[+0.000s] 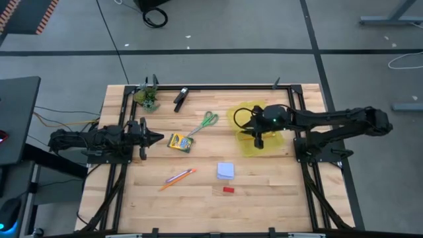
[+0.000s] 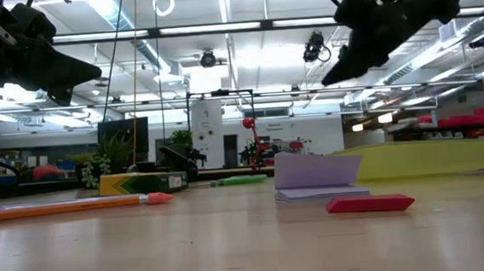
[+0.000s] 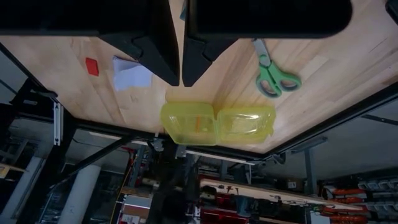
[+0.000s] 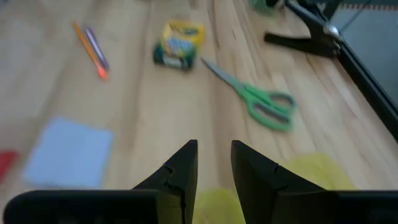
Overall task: Pack school essentials
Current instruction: Put the yellow pencil into the yellow supply box
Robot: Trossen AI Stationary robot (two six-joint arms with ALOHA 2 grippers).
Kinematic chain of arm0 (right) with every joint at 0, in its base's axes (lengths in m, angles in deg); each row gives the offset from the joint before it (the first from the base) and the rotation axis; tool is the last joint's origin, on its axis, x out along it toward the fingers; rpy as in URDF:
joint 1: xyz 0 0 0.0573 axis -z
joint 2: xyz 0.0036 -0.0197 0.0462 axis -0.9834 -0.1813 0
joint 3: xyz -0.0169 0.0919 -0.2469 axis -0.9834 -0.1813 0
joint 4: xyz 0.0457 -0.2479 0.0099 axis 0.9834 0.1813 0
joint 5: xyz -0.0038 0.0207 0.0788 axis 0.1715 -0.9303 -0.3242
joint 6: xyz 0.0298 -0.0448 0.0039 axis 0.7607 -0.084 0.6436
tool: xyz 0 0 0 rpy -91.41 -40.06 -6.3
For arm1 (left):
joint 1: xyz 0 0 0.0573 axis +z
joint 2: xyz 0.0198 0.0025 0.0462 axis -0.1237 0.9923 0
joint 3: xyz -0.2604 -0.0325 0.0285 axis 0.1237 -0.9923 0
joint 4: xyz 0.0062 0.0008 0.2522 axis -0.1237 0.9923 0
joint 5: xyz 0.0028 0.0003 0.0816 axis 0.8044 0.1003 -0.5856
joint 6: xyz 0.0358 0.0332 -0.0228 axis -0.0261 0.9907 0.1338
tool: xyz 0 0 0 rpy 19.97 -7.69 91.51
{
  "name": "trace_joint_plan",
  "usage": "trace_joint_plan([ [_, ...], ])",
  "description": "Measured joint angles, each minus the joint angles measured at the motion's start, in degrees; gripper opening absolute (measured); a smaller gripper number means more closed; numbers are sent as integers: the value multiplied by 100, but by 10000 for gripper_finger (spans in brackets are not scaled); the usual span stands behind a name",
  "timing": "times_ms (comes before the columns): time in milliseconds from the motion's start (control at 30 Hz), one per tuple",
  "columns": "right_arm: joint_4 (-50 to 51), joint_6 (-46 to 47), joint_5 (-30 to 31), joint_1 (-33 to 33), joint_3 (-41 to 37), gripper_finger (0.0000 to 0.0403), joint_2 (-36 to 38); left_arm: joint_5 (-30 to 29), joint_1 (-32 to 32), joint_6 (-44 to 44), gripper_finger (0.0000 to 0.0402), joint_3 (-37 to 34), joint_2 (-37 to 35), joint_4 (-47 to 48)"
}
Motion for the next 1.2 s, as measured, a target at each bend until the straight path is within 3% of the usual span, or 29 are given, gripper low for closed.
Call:
trace_joint_plan([
  [433,-751,1546,118,-745,-13,104,-226,1,1,0,31,1,1,2],
  [967,-1809,1982,345,-1197,-11,105,-1633,2,1,1,36,2,0,-2],
  [1200,-2761,2004,358,-1231,-6,139,-2385,2,1,0,27,2,0,-1],
])
